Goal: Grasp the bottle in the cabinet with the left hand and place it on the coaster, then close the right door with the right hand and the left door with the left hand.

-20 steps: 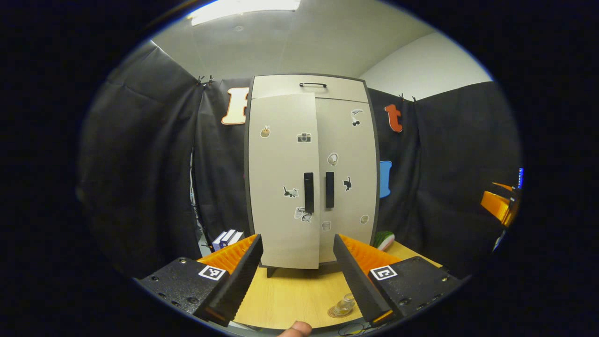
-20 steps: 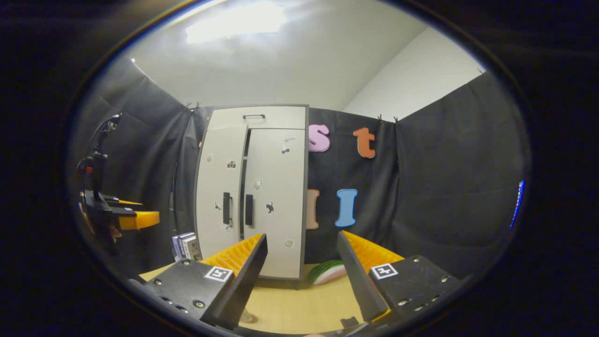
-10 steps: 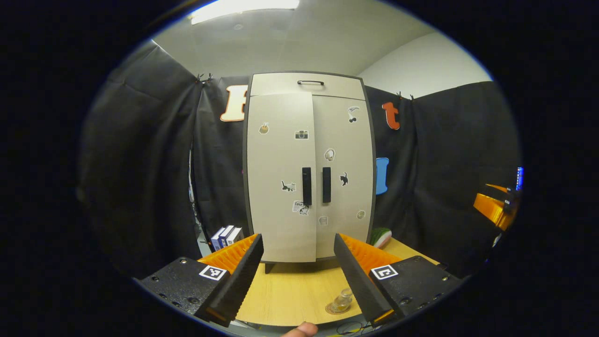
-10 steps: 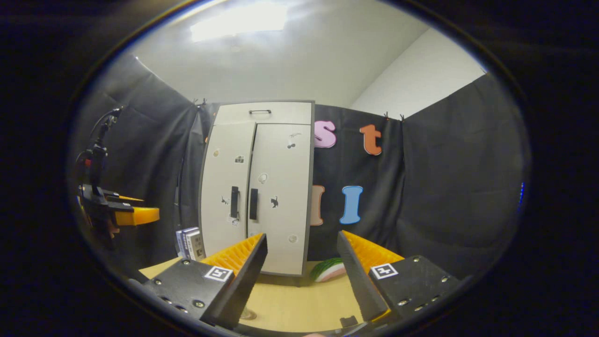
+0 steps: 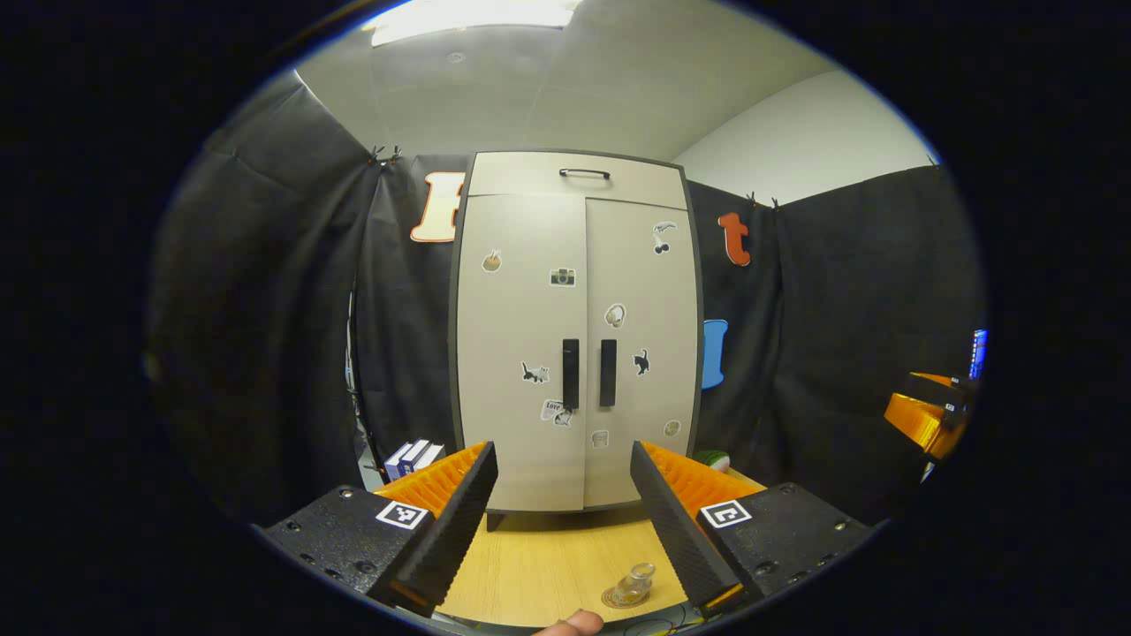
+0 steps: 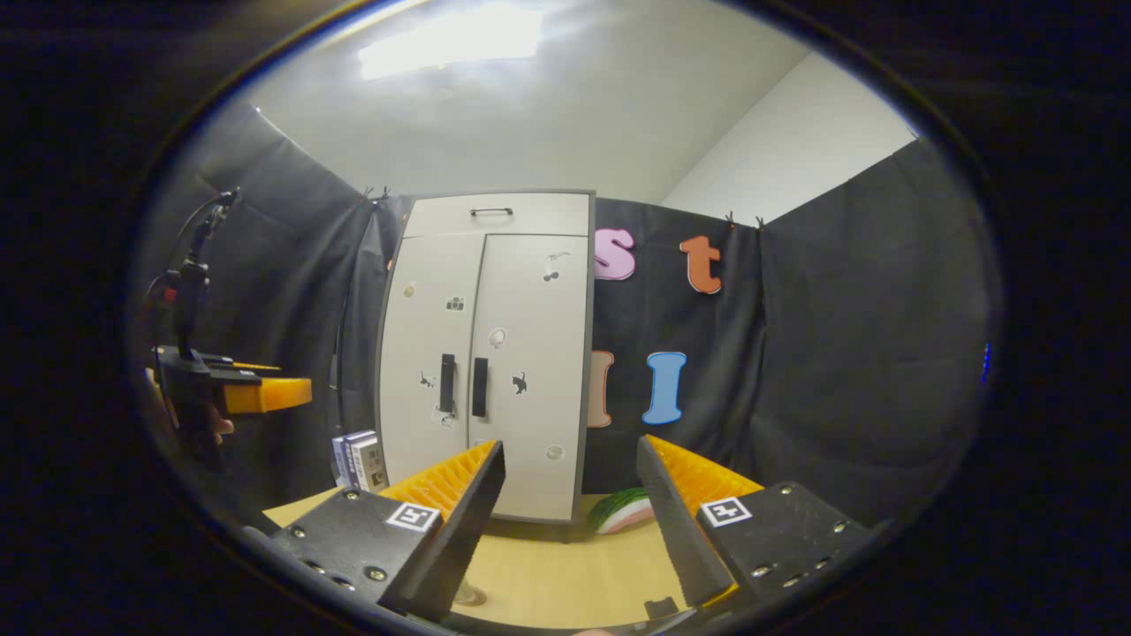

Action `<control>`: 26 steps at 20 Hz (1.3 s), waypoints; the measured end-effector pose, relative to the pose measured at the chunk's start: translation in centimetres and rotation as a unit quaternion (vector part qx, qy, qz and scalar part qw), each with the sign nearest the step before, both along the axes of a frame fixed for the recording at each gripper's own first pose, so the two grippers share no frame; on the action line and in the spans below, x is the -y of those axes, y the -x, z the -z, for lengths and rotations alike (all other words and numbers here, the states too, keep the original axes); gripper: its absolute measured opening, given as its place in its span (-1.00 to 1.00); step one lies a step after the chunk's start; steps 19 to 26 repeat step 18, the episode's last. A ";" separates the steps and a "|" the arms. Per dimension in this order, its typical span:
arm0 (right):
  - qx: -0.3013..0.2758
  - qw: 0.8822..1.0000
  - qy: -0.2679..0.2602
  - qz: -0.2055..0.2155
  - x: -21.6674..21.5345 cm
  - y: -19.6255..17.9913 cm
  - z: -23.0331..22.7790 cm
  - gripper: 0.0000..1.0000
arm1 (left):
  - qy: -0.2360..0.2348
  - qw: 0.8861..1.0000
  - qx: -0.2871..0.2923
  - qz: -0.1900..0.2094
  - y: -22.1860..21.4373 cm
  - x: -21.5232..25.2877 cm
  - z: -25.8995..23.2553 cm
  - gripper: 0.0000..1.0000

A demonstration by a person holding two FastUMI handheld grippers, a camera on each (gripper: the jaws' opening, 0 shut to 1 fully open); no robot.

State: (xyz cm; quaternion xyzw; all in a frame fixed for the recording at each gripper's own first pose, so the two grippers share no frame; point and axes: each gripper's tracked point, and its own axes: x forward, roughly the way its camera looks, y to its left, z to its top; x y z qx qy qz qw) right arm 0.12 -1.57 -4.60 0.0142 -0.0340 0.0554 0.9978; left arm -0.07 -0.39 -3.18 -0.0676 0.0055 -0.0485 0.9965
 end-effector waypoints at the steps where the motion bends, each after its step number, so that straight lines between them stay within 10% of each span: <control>1: -0.001 1.000 -0.005 -0.001 -0.3 -0.3 0.0 0.84 | -0.001 1.000 0.002 -0.001 -0.1 -0.3 0.0 0.93; 26: 0.000 0.999 -0.035 -0.006 -6.4 -6.2 -0.7 0.84 | 0.006 1.000 -0.022 0.009 -4.6 -5.2 5.8 0.92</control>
